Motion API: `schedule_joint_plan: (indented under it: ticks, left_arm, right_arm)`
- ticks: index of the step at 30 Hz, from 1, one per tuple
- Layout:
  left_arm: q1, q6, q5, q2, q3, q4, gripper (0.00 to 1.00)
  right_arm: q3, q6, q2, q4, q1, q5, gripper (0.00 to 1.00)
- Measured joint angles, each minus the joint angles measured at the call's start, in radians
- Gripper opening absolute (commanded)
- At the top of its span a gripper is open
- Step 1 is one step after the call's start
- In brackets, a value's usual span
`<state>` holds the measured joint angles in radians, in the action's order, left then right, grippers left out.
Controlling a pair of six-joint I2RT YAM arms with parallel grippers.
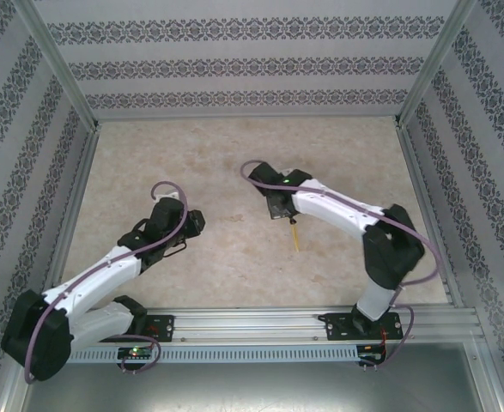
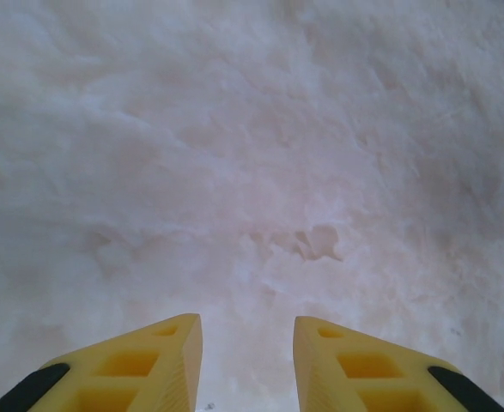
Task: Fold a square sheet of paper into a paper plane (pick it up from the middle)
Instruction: Turn over the paper at the center of the table.
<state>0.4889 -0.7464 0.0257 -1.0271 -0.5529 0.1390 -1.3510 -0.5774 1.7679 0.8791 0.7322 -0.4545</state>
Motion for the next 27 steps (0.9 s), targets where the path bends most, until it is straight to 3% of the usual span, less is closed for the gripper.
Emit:
schedule_joint_plan:
  ticks: [9,15,18,20,22,25,27]
  left_arm:
    - [0.0,-0.028,0.102,0.111,0.043,0.049,0.41]
    - [-0.001,-0.029,0.111,0.111,0.043,0.065,0.42]
    - [-0.002,-0.029,0.11,0.111,0.043,0.065,0.42]
    - [-0.005,-0.029,0.109,0.111,0.043,0.064,0.42]
    - [-0.006,-0.029,0.108,0.109,0.043,0.064,0.42]
    - [-0.006,-0.029,0.095,0.09,0.043,0.063,0.43]
    - [-0.006,-0.025,0.068,0.061,0.042,0.054,0.43]
  right_arm:
    - [-0.291,-0.063,0.362,0.145,0.142,-0.08,0.06]
    - [-0.34,-0.064,0.428,0.111,0.198,0.032,0.49]
    - [-0.289,-0.05,0.37,0.014,0.204,0.128,0.7]
    - [-0.199,-0.044,0.281,-0.067,0.201,0.2,0.76]
    - [-0.088,-0.045,0.16,-0.153,0.187,0.266,0.77]
    - [0.082,-0.054,-0.037,-0.297,0.13,0.364,0.66]
    - [0.215,-0.069,-0.157,-0.428,0.057,0.456,0.42]
